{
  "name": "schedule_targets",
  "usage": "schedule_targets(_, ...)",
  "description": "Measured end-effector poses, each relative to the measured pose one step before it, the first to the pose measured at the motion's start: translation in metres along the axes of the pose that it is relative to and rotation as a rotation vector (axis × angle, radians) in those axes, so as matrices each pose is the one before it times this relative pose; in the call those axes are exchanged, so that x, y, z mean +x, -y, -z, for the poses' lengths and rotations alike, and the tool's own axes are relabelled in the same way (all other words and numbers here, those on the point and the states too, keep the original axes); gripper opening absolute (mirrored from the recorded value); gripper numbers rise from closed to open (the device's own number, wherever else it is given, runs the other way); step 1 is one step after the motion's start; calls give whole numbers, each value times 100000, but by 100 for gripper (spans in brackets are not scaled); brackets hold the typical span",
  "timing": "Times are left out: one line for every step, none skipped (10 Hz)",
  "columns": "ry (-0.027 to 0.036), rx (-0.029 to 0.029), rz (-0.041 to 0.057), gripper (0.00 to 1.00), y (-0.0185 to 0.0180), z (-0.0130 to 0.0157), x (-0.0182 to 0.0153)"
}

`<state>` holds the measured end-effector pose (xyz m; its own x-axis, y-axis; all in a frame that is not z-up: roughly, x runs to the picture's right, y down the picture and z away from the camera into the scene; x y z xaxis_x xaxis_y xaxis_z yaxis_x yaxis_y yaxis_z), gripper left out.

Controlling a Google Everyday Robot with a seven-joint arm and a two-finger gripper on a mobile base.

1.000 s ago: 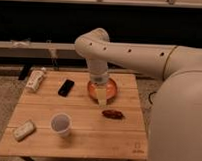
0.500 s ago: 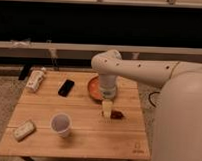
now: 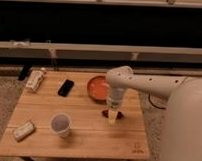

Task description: Place the pepper in the ceramic cup

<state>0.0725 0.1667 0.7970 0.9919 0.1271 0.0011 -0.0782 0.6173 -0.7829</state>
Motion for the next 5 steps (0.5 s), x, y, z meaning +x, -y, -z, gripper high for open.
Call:
schedule_targets(-361,1890,-805,80,445,569,491)
schedule_targets(-631,1657,-621,80,317,539,432)
schedule_targets(-1389,1054,204,80,149,205,-128)
schedule_targets(-2157,606,122,80,188,-231,-9)
schedule_targets(-2537,278,-432,80,178,-685,230)
